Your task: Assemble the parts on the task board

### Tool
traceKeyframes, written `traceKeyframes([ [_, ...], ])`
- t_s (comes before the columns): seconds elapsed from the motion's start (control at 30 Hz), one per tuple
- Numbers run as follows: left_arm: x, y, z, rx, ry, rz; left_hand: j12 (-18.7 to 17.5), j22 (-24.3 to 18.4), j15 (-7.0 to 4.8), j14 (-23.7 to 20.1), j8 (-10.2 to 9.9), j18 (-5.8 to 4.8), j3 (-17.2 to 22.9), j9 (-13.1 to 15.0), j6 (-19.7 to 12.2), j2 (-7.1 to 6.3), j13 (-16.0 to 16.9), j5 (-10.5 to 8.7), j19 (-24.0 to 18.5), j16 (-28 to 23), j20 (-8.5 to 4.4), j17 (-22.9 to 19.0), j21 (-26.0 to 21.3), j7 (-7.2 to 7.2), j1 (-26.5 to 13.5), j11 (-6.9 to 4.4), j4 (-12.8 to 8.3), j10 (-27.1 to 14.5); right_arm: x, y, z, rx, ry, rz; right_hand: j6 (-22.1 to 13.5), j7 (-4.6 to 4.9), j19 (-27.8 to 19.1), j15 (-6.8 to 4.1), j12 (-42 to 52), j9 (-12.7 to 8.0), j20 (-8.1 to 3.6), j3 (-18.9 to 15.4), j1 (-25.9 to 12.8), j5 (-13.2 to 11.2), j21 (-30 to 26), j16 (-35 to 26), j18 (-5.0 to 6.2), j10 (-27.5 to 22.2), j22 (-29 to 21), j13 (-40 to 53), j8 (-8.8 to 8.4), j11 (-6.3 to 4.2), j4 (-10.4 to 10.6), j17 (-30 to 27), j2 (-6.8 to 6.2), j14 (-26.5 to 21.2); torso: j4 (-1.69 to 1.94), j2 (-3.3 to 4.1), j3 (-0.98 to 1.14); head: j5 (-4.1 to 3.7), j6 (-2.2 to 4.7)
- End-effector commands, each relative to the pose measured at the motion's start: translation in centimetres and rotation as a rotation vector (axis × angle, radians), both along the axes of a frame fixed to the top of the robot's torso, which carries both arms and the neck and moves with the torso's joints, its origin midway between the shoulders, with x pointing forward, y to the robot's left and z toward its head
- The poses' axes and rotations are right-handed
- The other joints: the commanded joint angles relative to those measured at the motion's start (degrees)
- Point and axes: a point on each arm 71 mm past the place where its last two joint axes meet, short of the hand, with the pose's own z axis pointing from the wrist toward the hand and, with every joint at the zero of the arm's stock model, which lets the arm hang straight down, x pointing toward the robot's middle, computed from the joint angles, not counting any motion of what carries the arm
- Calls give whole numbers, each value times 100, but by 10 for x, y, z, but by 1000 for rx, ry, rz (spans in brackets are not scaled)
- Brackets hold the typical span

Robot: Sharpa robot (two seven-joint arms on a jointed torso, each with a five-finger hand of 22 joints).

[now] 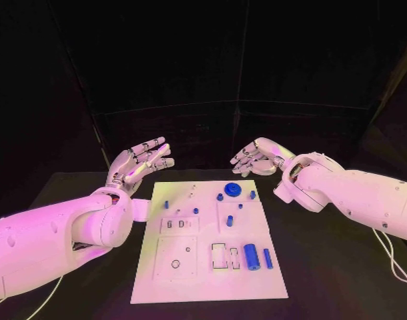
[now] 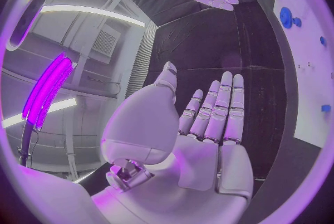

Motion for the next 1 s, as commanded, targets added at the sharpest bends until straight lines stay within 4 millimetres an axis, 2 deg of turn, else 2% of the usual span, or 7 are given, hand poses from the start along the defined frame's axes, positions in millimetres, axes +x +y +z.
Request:
traceKeyframes([
  [0.03, -6, -5, 4, -15, -5, -51, 70, 42, -99, 247, 72, 104, -9, 28, 414, 2, -2, 12, 241, 98, -22, 26, 128, 320, 89, -103, -76, 231, 0, 7, 0, -273, -75, 3, 331, -161, 621, -286, -53, 3, -284, -168, -146, 187, 749, 670, 113, 472, 380, 38, -81, -209, 1, 479, -236, 942, 16, 159, -30, 30, 11],
  [0.17, -12, -8, 7, -22, -1, -76, 106, 90, -191, 520, 142, 120, -10, 54, 893, 5, -19, 15, 494, 190, -95, 73, 272, 355, 142, -192, -169, 426, 0, 17, 2, -396, -122, 18, 391, -218, 819, -373, -95, -3, -383, -128, -94, 226, 1124, 1095, 107, 558, 587, 47, -135, -257, -46, 810, -225, 1167, 45, 277, -33, 39, 29],
  [0.37, -19, -13, 15, -26, -9, -111, 94, 108, -220, 600, 172, 113, -17, 62, 1185, 9, -28, 15, 593, 193, -132, 89, 334, 365, 164, -218, -228, 501, 1, 31, 3, -515, -170, 42, 275, -223, 865, -383, -265, -12, -415, -30, -117, 34, 1606, 1846, 108, 404, 880, 14, -300, -257, -53, 1336, -221, 1163, 79, 425, -46, 3, 82],
  [0.47, -21, -15, 18, -28, -13, -120, 88, 111, -224, 611, 174, 112, -17, 61, 1228, 9, -29, 15, 608, 190, -138, 91, 344, 375, 173, -221, -244, 512, 2, 36, 3, -548, -179, 50, 235, -230, 860, -373, -308, -11, -406, 13, -132, -1, 1817, 2153, 104, 355, 1011, 9, -318, -250, -55, 1543, -237, 1160, 76, 462, -55, -1, 73],
  [0.6, -22, -16, 22, -30, -18, -127, 84, 112, -226, 617, 173, 111, -16, 60, 1249, 11, -30, 15, 618, 187, -141, 92, 351, 382, 180, -220, -256, 518, 4, 43, 4, -584, -188, 62, 176, -237, 806, -362, -327, -8, -386, 83, -165, -28, 2179, 3017, 108, 289, 1242, 8, -315, -239, -49, 2351, -267, 1107, 56, 514, -55, -4, 79],
  [0.7, -22, -17, 25, -32, -22, -132, 82, 112, -225, 616, 175, 110, -14, 61, 1274, 15, -31, 16, 621, 184, -142, 92, 353, 385, 183, -219, -260, 519, 5, 48, 4, -597, -189, 69, 182, -232, 759, -360, -332, -6, -373, 115, -166, -29, 2266, 3163, 105, 257, 1301, 5, -311, -230, -47, 2479, -263, 1063, 50, 546, -63, -14, 86],
  [1.0, -22, -20, 29, -40, -25, -145, 76, 112, -223, 608, 174, 107, -10, 59, 1292, 25, -32, 16, 624, 174, -144, 90, 356, 391, 187, -217, -267, 521, 9, 59, 2, -627, -177, 90, 163, -225, 737, -342, -334, -6, -352, 196, -161, -32, 2580, 3640, 81, 156, 1610, 0, -312, -209, -45, 2951, -262, 1030, 89, 605, -68, -15, 59],
])
